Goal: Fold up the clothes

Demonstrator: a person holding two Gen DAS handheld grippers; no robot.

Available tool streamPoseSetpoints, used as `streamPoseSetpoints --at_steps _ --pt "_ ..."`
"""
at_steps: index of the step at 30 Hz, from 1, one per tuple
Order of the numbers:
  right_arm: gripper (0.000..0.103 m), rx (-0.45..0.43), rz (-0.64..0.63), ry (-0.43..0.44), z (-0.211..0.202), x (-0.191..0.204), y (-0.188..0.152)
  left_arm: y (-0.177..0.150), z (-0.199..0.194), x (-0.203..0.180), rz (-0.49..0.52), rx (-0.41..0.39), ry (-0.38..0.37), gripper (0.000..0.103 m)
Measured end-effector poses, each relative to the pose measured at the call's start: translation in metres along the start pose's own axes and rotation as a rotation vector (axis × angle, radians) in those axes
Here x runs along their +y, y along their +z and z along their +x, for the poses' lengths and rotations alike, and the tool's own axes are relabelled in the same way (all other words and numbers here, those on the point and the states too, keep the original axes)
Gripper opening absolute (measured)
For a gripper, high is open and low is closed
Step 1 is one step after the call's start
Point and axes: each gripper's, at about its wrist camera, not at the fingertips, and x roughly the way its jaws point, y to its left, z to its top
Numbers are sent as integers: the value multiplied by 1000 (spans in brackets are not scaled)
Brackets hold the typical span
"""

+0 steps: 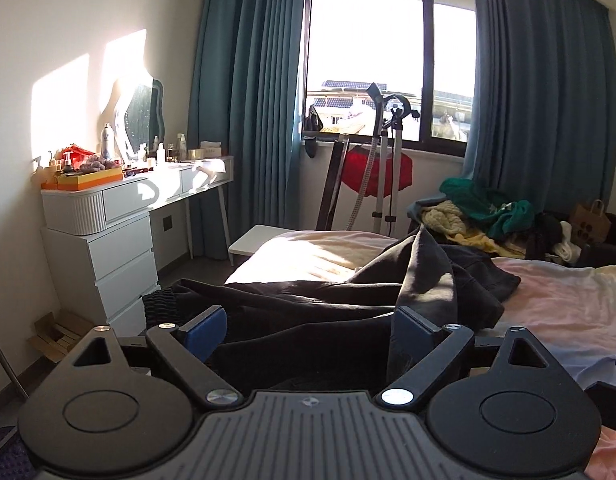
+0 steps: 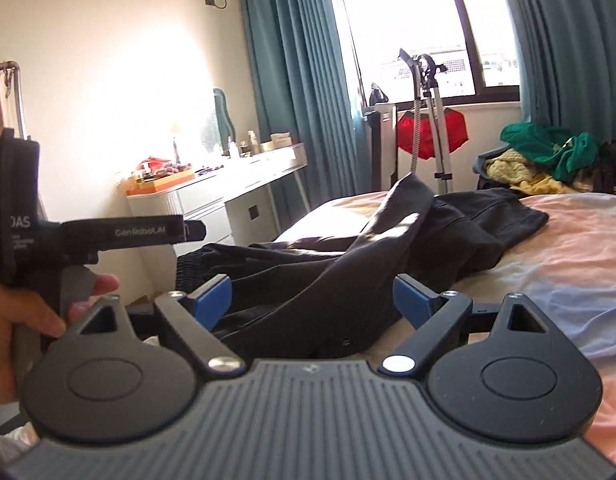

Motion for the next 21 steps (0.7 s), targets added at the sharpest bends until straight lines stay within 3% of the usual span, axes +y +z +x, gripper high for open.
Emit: streamPoseSetpoints --at_steps 5,7,10,13,21 --pt "89 -51 -5 -108 -12 -53 2 -11 6 -56 33 -8 -27 92" --pt "89 -72 -8 -151 -17 -74 3 -16 0 -70 64 -55 -4 93" --pt "90 -104 79 -174 -16 -100 -7 -31 -2 -87 119 -86 13 96" --pt "90 -106 167 -160 -8 -117 -22 -48 8 -87 90 -32 1 96" --pt "89 -67 91 -162 8 -110 -35 -76 26 -65 89 55 13 96"
